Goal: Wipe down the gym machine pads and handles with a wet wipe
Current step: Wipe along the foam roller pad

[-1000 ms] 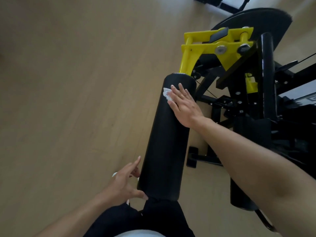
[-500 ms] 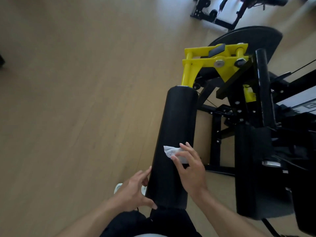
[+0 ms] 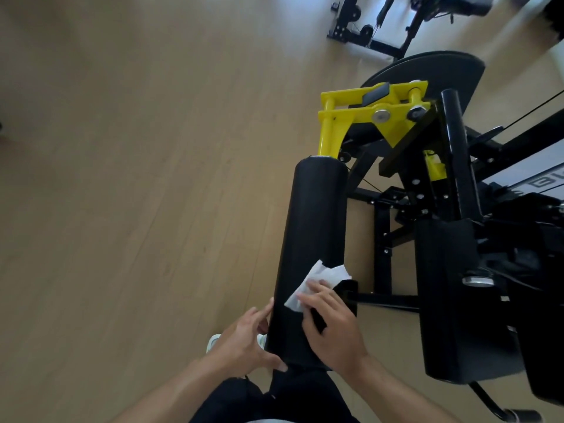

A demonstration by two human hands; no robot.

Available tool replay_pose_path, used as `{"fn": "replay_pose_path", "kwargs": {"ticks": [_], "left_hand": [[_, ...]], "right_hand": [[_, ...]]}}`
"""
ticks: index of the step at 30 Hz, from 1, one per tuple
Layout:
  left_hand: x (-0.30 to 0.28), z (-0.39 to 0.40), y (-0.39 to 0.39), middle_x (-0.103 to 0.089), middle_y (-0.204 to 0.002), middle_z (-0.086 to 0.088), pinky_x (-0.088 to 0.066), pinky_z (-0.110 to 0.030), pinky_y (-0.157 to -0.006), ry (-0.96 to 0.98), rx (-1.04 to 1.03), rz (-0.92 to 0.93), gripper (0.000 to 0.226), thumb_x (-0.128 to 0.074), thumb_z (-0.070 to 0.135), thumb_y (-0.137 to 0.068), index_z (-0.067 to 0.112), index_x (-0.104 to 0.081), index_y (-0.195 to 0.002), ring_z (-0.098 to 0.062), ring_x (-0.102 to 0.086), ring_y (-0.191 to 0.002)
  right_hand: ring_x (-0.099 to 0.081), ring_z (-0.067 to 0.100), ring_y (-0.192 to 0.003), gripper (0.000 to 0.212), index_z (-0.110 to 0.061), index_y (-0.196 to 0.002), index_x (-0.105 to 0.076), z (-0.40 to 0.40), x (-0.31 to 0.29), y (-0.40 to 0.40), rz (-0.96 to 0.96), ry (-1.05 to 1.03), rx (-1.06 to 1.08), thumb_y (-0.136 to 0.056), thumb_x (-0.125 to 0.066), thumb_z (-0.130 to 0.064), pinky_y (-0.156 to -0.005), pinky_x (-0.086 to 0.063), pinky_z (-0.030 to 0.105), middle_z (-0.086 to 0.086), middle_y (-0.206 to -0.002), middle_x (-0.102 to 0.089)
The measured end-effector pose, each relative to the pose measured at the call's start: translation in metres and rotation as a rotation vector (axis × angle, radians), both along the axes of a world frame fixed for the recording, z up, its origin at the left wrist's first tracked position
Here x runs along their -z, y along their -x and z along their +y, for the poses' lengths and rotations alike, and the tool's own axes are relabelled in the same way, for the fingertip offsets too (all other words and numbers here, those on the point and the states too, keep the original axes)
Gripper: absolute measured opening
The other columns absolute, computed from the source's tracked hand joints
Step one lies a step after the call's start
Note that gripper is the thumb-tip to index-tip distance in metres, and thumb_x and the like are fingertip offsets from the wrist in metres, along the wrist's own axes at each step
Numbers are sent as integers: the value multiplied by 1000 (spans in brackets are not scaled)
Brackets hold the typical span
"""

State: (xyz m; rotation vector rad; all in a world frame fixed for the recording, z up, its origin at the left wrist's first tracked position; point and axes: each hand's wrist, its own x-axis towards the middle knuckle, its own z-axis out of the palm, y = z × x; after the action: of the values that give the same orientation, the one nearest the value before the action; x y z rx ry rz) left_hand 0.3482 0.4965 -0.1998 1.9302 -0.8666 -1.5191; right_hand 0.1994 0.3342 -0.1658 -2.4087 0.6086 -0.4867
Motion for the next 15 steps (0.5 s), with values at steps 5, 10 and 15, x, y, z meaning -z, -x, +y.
{"fn": "replay_pose_path", "kwargs": {"ticks": [5, 10, 15], "left_hand": [[-4, -1, -1, -43, -114, 18, -47, -32, -105, -21, 17, -10, 132, -91, 53, -61, 42, -3, -159, -6, -49, -111], [-16, -5, -3, -39, -113, 22, -45, -33, -108, -36, 64, -66, 132, -89, 57, -63, 39, -2, -160, -9, -47, -114], [-26, -9, 0, -43, -122, 21, -44, -27, -109, -8, 97, -187, 129, -84, 65, -65, 28, -7, -162, -4, -47, -114]], "right_hand": [[-51, 4, -123, 34, -19, -113, -72, -2, -6, -10, -3, -20, 159, -83, -81, -32, -106, -40, 11, -10, -123, -57], [-36, 2, -144, 73, -30, -150, -44, 15, -10, -22, 107, -420, 571, -87, -77, -43, -117, -38, 32, -19, -154, -39], [-5, -8, -152, 70, -31, -163, -17, -9, -18, -35, 264, -400, 423, -104, -51, -47, -125, -16, 27, -24, -167, -11]]}}
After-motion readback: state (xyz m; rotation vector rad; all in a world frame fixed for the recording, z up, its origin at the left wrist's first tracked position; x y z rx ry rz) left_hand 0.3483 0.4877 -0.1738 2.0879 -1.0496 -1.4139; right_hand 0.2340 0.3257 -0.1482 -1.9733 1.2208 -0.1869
